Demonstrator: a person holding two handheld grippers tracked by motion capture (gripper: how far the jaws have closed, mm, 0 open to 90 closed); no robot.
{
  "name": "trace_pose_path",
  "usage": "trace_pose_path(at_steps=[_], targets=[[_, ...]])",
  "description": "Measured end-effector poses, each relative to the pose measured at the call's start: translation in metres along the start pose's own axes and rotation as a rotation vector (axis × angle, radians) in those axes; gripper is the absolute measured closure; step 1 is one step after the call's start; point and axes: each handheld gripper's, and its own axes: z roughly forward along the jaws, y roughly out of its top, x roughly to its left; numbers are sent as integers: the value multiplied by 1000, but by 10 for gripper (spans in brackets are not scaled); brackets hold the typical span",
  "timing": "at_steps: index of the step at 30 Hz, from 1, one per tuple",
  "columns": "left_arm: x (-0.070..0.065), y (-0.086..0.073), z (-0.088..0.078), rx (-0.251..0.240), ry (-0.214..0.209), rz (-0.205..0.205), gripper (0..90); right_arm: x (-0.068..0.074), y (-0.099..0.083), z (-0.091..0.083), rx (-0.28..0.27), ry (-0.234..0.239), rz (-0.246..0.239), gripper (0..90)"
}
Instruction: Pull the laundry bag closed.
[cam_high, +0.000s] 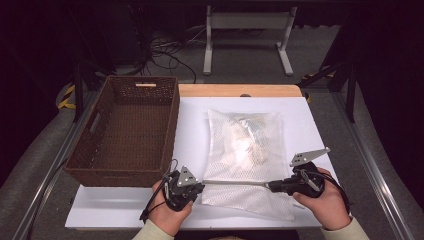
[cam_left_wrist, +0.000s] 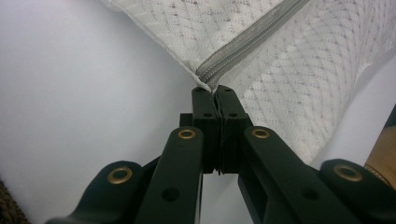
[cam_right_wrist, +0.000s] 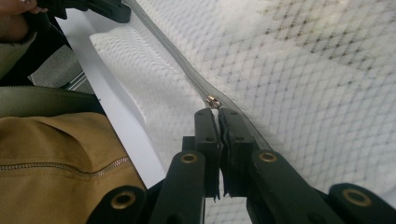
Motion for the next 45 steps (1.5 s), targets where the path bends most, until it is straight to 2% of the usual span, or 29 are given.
trace_pose_path(at_steps=[22,28,45], targets=[[-1,-1,1,8,0,-3,886,-19,-25,-21,-12,-59,78,863],[0,-1,2,15,-3,-19,886,-22,-29,-24,-8,-66,94,863],[0,-1,3,22,-7,-9,886,-34,-42,-37,-19,-105,141,863]])
